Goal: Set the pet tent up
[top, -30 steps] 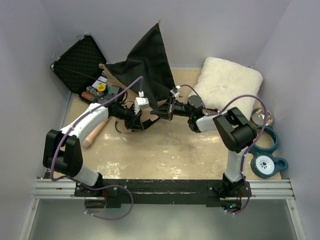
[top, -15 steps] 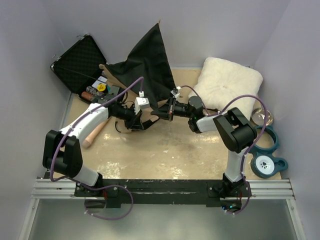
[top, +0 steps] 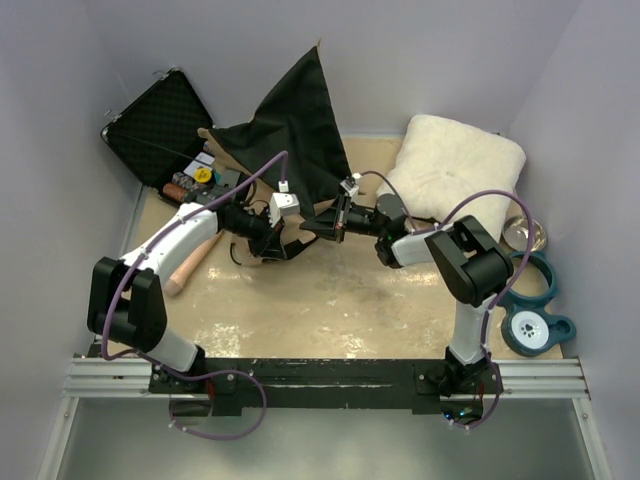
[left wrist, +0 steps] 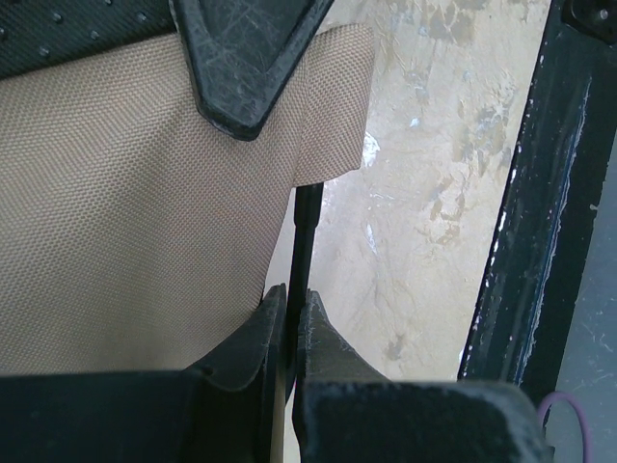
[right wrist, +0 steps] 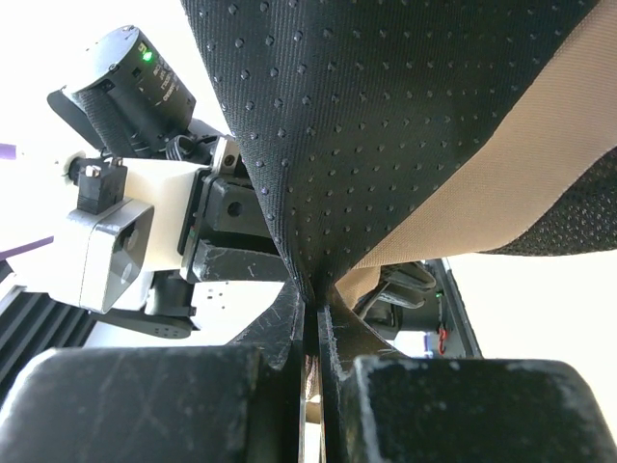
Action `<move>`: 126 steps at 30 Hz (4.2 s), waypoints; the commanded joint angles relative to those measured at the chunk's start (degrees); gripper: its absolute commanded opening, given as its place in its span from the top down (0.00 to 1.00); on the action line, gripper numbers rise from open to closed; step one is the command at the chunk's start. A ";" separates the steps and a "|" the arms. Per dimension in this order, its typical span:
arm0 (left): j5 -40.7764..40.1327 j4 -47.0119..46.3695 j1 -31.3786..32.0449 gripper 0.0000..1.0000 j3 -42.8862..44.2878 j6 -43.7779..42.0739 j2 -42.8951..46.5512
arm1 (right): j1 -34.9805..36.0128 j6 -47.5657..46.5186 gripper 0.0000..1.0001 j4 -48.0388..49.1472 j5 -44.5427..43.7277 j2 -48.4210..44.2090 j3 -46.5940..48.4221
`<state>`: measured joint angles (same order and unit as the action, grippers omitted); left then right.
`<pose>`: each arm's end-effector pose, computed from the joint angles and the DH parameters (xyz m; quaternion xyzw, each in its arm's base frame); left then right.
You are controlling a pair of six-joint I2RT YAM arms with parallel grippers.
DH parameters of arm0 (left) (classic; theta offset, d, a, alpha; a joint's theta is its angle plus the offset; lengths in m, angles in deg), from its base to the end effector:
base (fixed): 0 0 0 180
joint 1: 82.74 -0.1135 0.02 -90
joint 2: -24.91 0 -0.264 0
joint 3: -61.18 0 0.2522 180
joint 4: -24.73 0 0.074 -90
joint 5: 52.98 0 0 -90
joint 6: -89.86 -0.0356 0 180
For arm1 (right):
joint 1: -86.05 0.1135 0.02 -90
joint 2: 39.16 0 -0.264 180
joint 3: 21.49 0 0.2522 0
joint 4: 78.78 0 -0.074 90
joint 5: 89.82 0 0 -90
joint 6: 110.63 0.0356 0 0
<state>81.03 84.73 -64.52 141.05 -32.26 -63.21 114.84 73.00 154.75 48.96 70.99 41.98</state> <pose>0.2752 -0.1166 0.2487 0.4512 0.7940 -0.3441 0.2182 0.3208 0.2068 0.1895 0.0632 0.6758 0.7291 0.0880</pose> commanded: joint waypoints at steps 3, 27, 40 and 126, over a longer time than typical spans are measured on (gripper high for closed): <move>-16.76 6.85 -1.87 1.00 0.07 3.47 -1.97 | -0.59 1.21 1.00 19.73 -0.87 -5.38 1.53; -10.70 6.67 -1.43 1.00 4.03 7.16 -0.13 | 1.61 -8.46 1.00 12.78 -1.22 -3.54 0.29; -8.50 4.83 1.03 1.00 7.02 11.99 -0.21 | 3.72 -11.62 1.00 9.97 -2.28 -2.92 1.26; 10.48 -36.57 -6.00 1.00 26.61 22.71 22.64 | -26.69 -135.71 0.02 -112.99 -7.81 -27.09 36.51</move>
<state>87.94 51.59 -70.51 160.20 -4.10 -40.09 87.96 -53.40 45.83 43.84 44.76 79.95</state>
